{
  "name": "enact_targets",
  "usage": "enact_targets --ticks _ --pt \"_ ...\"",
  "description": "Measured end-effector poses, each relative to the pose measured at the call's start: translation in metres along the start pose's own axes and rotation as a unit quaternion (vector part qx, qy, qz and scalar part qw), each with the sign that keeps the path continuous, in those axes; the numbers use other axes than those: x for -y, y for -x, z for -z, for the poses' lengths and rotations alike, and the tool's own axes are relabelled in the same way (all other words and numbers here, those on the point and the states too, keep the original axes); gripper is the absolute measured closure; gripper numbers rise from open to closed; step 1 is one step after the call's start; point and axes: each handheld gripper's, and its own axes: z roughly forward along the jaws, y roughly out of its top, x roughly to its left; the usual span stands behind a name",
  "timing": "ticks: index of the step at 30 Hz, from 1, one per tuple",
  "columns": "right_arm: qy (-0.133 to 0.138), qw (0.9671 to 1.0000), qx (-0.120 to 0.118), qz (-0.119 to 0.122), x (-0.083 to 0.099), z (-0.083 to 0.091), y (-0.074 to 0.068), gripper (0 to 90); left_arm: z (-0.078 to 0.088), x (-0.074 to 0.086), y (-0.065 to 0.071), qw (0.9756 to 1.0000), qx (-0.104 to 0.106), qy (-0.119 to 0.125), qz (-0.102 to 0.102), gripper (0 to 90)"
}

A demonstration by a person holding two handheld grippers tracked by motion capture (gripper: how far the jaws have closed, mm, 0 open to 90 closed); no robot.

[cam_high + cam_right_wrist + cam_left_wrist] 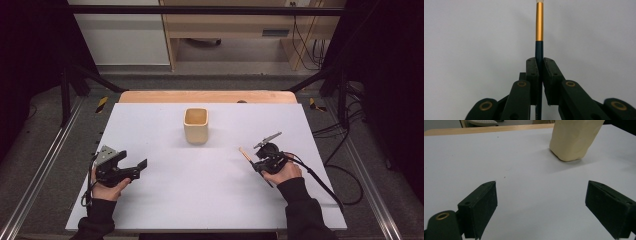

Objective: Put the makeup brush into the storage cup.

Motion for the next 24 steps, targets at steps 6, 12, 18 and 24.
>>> enact_targets --ticks 6,12,18,24 --pt "0.068 0.9973 -0.026 0.008 0.004 0.011 -0.006 83.1 0.0 -0.003 0.008 0.9999 0.01 0.01 0.001 9.9" --pt "0.141 0.988 -0.055 0.035 0.009 0.022 -0.01 83.1 0.002 -0.006 0.017 0.9995 0.022 0.023 0.008 10.0" --pt "0.183 0.9798 -0.068 0.044 0.013 0.027 -0.015 83.1 0.0 -0.009 0.033 0.9986 0.039 0.035 0.007 9.9" --pt "0.218 0.9713 -0.083 0.048 0.015 0.029 -0.02 83.1 -0.005 -0.012 0.053 0.9976 0.056 0.042 0.001 9.9"
